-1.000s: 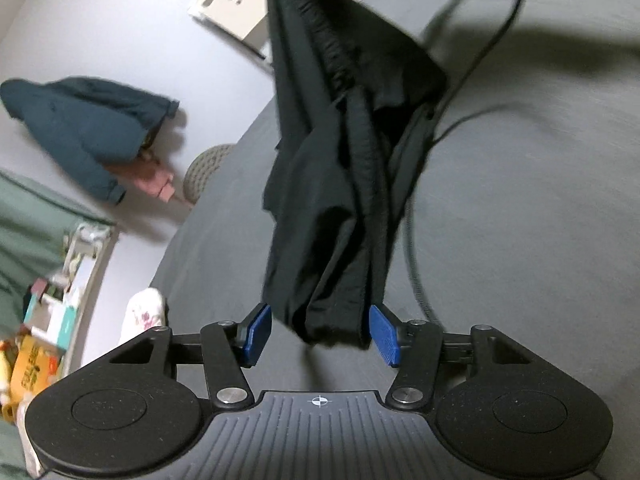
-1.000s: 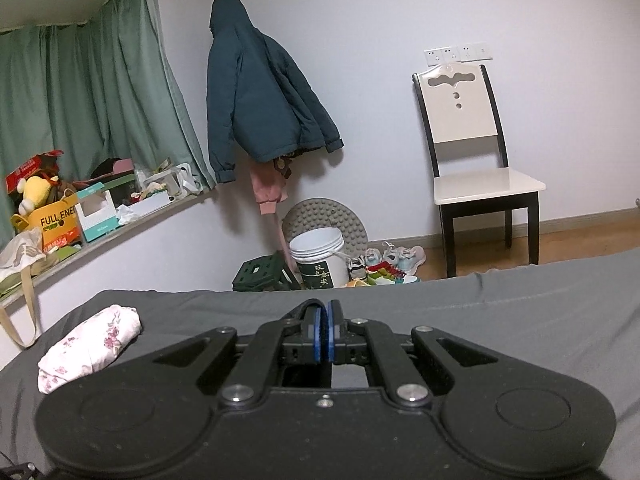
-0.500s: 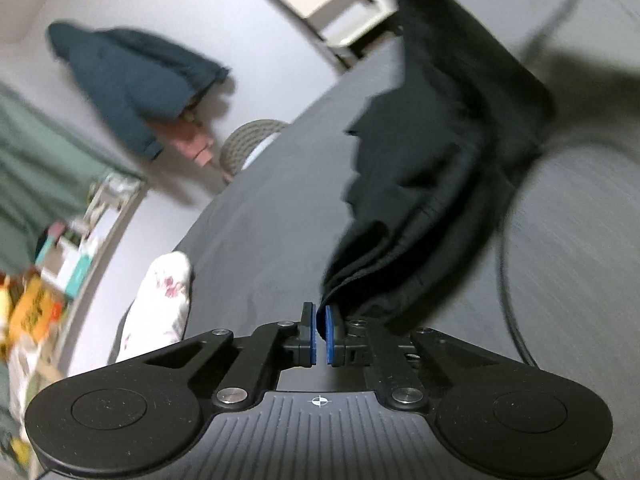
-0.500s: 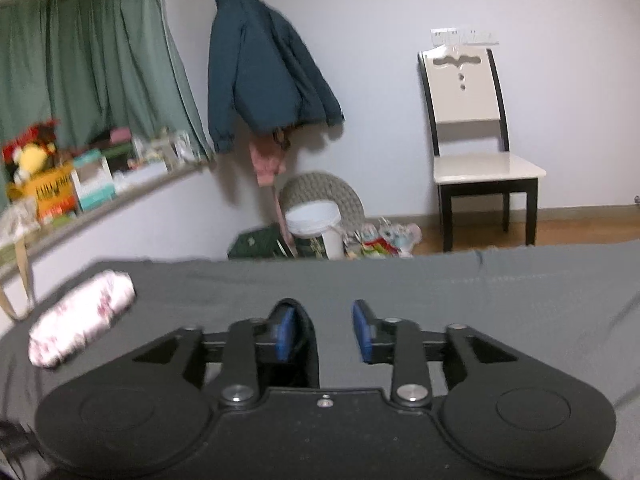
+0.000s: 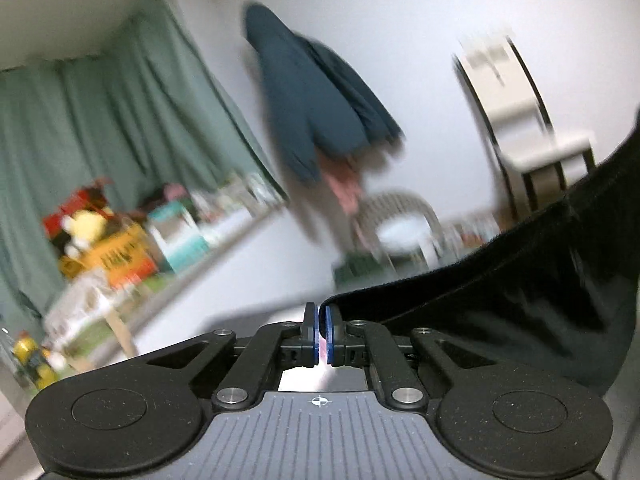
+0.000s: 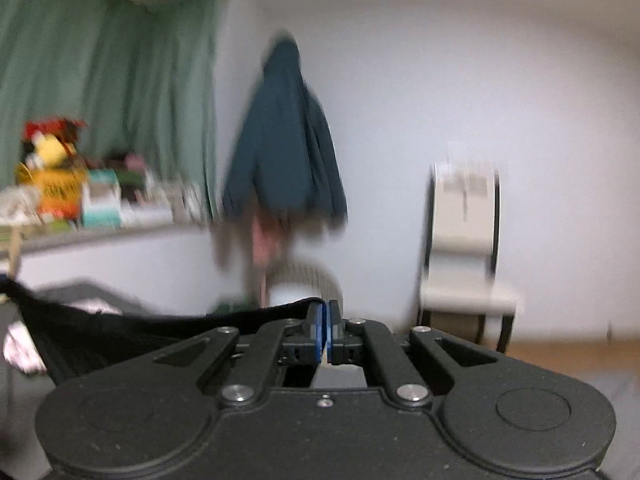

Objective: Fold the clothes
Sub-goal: 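Stretch the black garment between both grippers and lay it flat on the bed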

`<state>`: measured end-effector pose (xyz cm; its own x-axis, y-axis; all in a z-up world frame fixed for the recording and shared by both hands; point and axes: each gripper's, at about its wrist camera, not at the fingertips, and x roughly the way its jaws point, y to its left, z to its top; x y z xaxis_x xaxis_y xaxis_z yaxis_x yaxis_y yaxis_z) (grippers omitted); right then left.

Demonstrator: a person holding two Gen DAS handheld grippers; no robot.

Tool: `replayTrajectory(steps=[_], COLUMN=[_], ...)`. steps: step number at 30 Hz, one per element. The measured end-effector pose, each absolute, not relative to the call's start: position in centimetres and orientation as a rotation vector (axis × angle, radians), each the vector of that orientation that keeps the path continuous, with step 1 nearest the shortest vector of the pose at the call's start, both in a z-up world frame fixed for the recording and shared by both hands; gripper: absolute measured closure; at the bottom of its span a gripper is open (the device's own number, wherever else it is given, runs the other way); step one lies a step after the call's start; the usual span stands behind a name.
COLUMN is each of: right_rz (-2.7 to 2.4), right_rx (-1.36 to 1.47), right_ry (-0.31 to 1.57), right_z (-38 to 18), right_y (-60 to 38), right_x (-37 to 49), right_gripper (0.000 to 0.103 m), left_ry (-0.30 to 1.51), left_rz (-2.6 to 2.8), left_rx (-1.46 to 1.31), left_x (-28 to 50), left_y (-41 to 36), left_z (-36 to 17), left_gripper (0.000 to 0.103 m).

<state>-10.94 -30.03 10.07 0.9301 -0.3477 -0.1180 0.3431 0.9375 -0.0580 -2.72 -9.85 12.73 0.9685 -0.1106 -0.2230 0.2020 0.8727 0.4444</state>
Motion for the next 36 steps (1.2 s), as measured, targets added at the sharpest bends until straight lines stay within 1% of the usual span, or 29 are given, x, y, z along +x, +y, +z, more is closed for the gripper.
replayTrajectory(steps=[4,7,9,13,16,27,29,32,36], right_rz=[-0.385,-0.406,-0.431,-0.407,-0.43,-0.5,-0.512,-0.549,-0.585], right_rx=[-0.088,-0.087,-0.082,-0.017,-0.012,0.017,0.022,-0.021,-0.068], right_ry=[-0.03,-0.131,-0.163,-0.113,-0.125,0.085,0.123,0.086,-0.044], right_z=[16.5,21.5,24.1,26.9,27.3,24.1,23.5,24.9,28.5], right_y=[-27.0,-25.2,-24.5,-24.4,-24.5,-29.8,-30.8,-31.8,-31.5], right_x=[-13.8,-16.9,-18.3,-19.4,-20.1,-11.0,-9.4,-7.8,-8.9], right_gripper=[0.1,0.099,0.098,0.098,0.098,0.098,0.098,0.098,0.097], left_ry=[0.016,-0.032,-0.064,-0.12,-0.129,0.088,0.096,0.072,-0.03], left_rz=[-0.168,-0.197,-0.216,-0.26,-0.288,-0.391,-0.396,-0.391,-0.387], left_rx=[0.433,0.387,0.356,0.314,0.326,0.406,0.42,0.434,0.384], left_x=[-3.5,-4.3,-4.8,-5.9,-6.6,3.3,4.9,6.8,5.9], left_y=[-6.8,-5.2,-4.1,-2.2,-1.7,-5.9,-7.2,-9.4,-9.8], left_z=[20.3,23.1,24.9,27.7,27.6,23.3,23.5,24.9,28.0], left_gripper=[0.099,0.099,0.099,0.098,0.098,0.098,0.098,0.098,0.098])
